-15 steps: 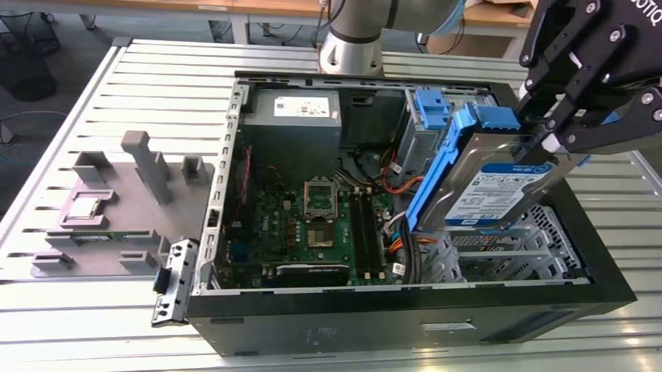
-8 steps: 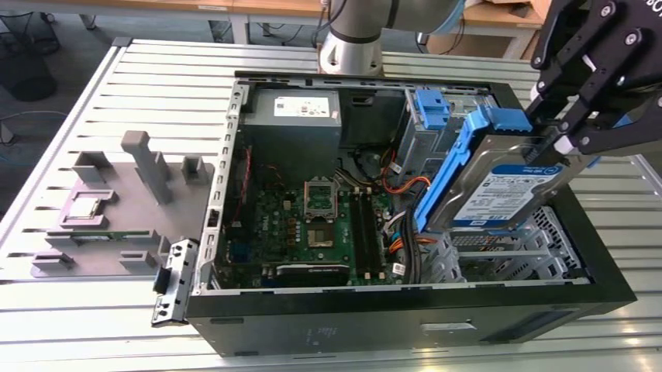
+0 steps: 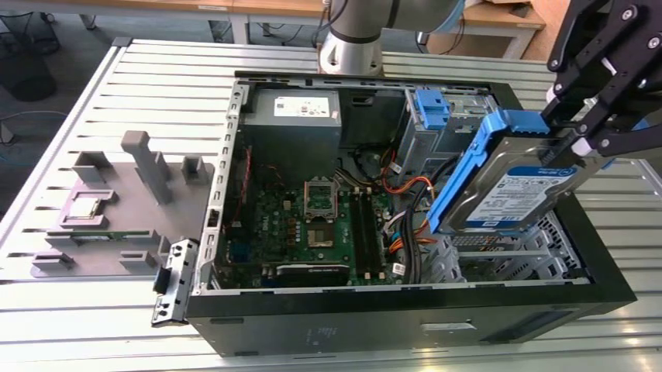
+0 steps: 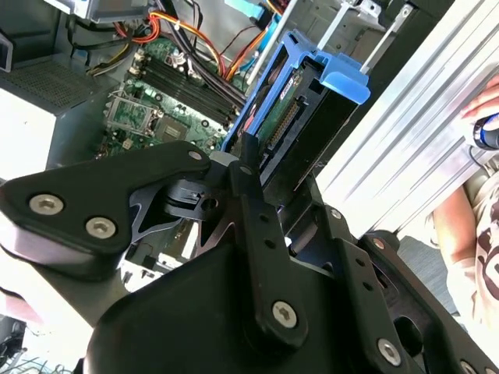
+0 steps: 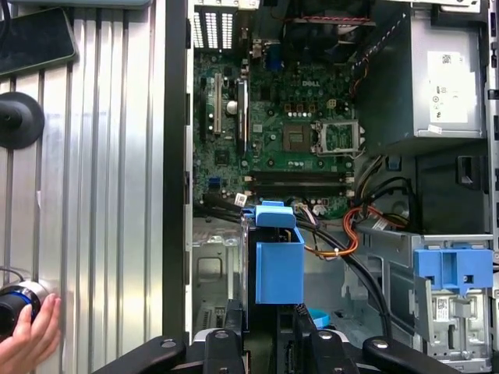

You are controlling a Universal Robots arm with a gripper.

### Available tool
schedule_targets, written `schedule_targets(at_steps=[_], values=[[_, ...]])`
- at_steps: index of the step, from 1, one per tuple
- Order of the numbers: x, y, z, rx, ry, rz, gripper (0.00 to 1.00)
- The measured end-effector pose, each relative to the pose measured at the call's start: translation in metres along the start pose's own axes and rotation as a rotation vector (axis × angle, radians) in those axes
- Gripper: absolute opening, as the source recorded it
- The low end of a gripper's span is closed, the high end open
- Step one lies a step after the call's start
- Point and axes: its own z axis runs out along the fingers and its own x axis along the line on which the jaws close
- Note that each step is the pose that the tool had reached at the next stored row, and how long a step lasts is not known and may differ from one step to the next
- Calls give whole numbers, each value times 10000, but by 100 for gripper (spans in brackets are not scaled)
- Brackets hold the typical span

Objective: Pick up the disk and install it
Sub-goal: 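Pick up the disk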

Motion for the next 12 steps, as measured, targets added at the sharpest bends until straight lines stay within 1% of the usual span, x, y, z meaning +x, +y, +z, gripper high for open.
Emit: schedule_targets(at_steps=[12], values=[[12,-230,-1,0,-1,-1,35]])
